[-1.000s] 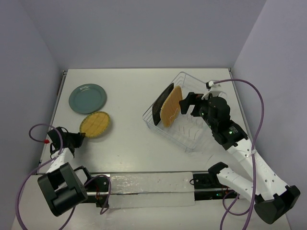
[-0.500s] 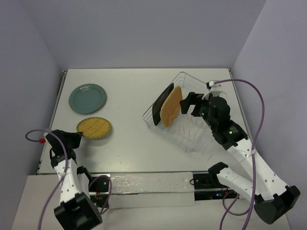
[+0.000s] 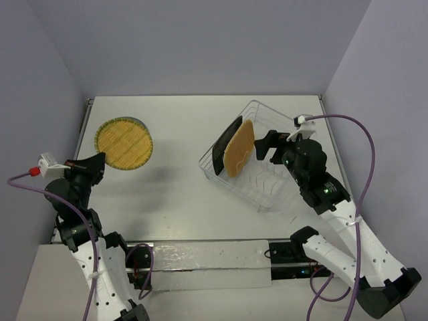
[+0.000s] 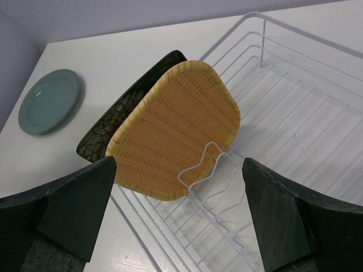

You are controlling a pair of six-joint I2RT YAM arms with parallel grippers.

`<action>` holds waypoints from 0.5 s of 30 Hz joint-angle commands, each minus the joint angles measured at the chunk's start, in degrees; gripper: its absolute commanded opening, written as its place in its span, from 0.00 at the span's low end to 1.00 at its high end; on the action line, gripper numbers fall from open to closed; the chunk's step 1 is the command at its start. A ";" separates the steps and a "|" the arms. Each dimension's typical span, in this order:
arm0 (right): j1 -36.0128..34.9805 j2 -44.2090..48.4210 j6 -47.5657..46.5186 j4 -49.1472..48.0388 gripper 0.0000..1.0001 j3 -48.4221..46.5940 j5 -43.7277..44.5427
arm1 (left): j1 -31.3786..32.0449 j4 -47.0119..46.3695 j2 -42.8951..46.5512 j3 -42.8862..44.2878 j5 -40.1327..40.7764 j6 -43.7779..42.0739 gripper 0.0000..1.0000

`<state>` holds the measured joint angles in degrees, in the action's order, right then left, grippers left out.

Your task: Load the plates into the dish rack

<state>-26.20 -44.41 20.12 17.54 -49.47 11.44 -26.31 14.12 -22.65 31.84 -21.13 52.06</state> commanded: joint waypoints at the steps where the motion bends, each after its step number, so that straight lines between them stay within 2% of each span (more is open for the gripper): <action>1: 0.36 1.58 -0.04 -1.14 0.99 1.00 1.57 | 0.95 -11.14 -1.97 6.16 -11.02 -0.70 0.00; 6: 0.36 2.78 0.36 -1.18 0.99 1.38 1.31 | 5.73 -16.94 -6.76 9.85 -11.83 -1.34 0.00; 8: 0.36 2.98 0.36 -1.10 0.99 1.30 1.36 | 11.91 -19.09 -11.77 13.47 -8.02 -2.46 0.00; 13: 0.36 3.61 0.11 -1.02 0.99 0.88 2.82 | 34.92 -14.78 -23.35 25.98 9.56 -11.38 0.00; 15: 0.43 3.96 0.02 -0.76 0.99 0.79 4.06 | 37.10 -14.30 -26.49 29.63 11.77 -13.45 0.00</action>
<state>-26.20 -41.73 20.10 17.80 -48.29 12.31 3.33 4.03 -44.18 51.14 -19.69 44.68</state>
